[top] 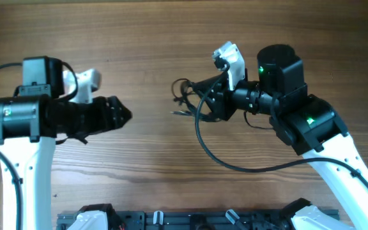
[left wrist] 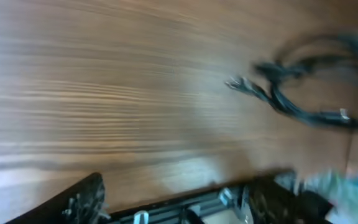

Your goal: Untangle cables

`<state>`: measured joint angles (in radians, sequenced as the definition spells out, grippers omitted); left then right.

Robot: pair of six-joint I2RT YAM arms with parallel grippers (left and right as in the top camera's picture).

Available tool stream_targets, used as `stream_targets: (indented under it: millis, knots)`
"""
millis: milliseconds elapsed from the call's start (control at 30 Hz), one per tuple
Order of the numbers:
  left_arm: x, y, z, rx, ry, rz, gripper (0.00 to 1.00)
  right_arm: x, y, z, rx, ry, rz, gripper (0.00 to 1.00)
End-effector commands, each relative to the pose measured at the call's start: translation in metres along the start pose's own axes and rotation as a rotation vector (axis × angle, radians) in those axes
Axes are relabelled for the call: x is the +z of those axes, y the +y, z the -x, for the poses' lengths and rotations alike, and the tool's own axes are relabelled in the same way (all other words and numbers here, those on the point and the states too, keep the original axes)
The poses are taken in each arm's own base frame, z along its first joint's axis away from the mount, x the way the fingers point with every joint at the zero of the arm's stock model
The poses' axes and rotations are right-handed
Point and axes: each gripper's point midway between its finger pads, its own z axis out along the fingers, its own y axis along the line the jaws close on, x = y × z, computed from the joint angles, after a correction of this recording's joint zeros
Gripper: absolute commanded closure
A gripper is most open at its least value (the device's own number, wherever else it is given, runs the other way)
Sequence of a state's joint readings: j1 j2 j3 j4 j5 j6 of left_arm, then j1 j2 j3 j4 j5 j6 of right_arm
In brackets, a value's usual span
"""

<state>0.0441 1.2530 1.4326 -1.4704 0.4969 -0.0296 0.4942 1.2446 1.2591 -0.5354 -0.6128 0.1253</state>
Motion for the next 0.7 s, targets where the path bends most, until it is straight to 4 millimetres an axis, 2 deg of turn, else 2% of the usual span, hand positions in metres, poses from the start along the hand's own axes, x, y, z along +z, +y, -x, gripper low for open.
stream_targets:
  millis: [0,67,233,333,467,533,600,667]
  knots:
    - [0.020,-0.020,-0.008,0.163,0.046,-0.120,0.23,-0.009,0.049,0.016,-0.089,-0.044,0.268,0.96]
    - [0.035,-0.020,-0.011,0.187,0.064,-0.128,0.21,-0.014,0.064,0.022,-0.124,-0.069,0.350,0.96]
    - [0.065,-0.018,-0.012,0.244,0.063,-0.144,0.15,-0.018,0.072,0.025,-0.116,-0.074,0.401,0.96]
    - [0.073,-0.019,-0.004,0.270,0.027,-0.151,0.14,-0.024,0.085,0.025,-0.114,-0.068,0.480,0.95]
    - [0.072,-0.020,-0.007,0.262,0.040,-0.160,0.15,-0.020,0.079,0.025,-0.098,-0.069,0.445,0.95]
    - [0.072,-0.021,-0.011,0.255,0.055,-0.171,0.15,-0.012,0.061,0.028,-0.070,-0.079,0.340,0.96]
    - [0.072,-0.020,-0.014,0.248,0.066,-0.169,0.15,-0.002,0.017,0.030,0.034,-0.093,0.087,0.96]
    - [0.072,-0.020,-0.016,0.244,0.073,-0.168,0.15,-0.004,-0.035,0.023,0.143,-0.103,-0.205,0.96]
